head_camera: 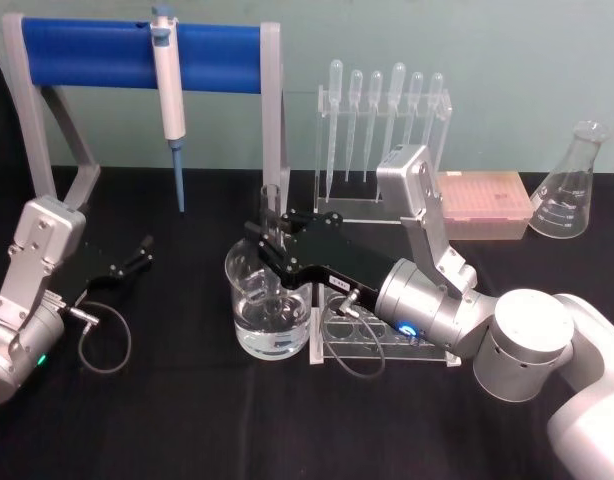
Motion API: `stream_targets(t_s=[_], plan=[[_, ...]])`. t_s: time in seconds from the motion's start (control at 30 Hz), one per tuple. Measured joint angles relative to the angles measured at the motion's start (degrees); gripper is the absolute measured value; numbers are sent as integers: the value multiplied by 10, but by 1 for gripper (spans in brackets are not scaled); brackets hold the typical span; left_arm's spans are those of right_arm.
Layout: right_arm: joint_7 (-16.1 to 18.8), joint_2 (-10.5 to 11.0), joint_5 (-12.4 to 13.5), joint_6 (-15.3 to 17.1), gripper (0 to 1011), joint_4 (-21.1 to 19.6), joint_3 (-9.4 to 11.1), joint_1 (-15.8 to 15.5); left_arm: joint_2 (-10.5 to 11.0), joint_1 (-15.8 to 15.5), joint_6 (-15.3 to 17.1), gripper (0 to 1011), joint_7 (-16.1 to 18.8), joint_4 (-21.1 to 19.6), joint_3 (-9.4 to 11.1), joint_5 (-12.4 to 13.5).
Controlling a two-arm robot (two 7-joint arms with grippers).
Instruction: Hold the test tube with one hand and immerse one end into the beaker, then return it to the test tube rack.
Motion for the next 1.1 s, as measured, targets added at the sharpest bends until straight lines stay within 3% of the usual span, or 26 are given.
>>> stream_targets(t_s=[1.1], plan=[[0,0,0,0,238,0,0,0,0,0,0,1000,0,0,0,0]])
